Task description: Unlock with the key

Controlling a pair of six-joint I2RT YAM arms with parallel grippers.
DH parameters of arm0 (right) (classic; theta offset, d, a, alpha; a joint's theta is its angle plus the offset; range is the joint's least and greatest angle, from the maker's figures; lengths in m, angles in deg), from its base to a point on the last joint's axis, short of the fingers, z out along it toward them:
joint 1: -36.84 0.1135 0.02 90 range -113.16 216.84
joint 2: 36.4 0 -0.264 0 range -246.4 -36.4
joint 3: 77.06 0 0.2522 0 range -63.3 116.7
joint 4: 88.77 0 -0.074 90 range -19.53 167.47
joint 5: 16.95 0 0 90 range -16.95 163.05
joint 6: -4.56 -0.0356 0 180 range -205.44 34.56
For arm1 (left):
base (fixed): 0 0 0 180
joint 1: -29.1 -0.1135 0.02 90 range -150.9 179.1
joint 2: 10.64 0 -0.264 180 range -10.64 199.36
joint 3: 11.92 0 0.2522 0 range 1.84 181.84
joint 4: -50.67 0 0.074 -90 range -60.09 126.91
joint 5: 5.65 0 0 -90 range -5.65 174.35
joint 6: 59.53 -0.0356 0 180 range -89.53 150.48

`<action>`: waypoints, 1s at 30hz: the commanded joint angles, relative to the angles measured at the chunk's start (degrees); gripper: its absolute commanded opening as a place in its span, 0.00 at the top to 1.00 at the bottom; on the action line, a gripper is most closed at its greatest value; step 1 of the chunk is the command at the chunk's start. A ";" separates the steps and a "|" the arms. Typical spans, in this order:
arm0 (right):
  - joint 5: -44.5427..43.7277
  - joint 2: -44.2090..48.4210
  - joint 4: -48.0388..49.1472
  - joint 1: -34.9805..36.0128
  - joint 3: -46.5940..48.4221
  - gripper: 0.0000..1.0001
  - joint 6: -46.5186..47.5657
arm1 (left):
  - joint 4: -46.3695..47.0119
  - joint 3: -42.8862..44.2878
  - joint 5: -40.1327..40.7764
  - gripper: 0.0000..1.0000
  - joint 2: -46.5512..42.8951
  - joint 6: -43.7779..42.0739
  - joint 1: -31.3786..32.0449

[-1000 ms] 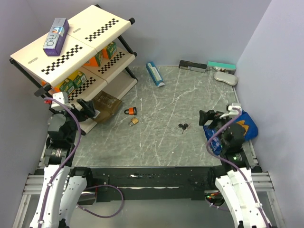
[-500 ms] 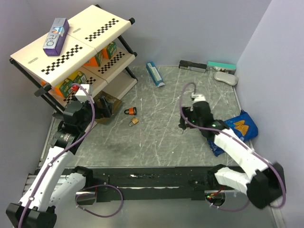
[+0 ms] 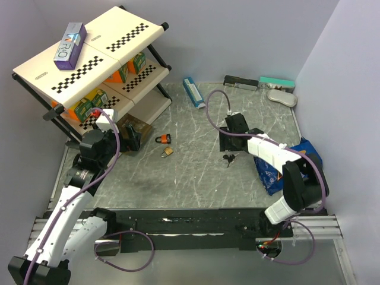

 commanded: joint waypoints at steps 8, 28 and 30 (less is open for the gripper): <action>5.24 -3.94 -2.83 -3.39 2.57 0.31 2.11 | 2.37 -0.55 -0.52 0.01 -1.21 -1.78 0.07; 2.95 -8.60 -1.87 -3.32 3.36 0.42 1.66 | 2.64 -0.81 -1.48 0.01 -0.42 -1.87 0.07; 3.39 -8.95 -1.52 -3.14 3.88 0.43 2.01 | 2.73 -0.90 -1.48 0.01 -0.34 -1.87 0.07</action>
